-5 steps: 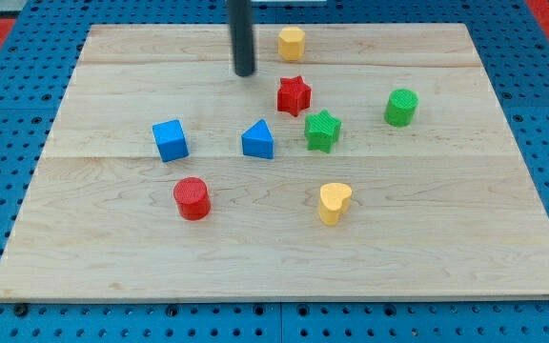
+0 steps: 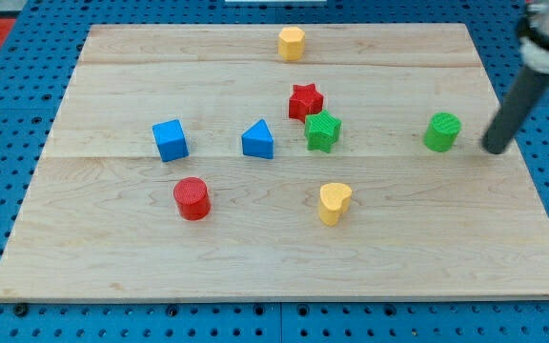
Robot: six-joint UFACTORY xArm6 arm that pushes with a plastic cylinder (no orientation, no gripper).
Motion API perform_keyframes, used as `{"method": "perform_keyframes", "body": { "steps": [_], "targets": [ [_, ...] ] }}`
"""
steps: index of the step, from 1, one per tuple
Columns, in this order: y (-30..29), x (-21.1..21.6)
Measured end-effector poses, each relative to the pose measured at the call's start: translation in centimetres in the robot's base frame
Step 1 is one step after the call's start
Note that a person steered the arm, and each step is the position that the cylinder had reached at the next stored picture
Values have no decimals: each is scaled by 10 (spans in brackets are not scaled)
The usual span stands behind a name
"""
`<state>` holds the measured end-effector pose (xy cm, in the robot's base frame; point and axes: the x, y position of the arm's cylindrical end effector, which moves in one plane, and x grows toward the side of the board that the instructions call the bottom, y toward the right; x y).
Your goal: Push green circle above the red star
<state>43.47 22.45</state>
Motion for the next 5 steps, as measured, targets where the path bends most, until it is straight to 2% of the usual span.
{"method": "perform_keyframes", "body": {
  "steps": [1,2,3,4,5],
  "targets": [
    [-47,-48],
    [-66,-95],
    [-25,-56],
    [-25,-15],
    [-71,-42]
  ]
}}
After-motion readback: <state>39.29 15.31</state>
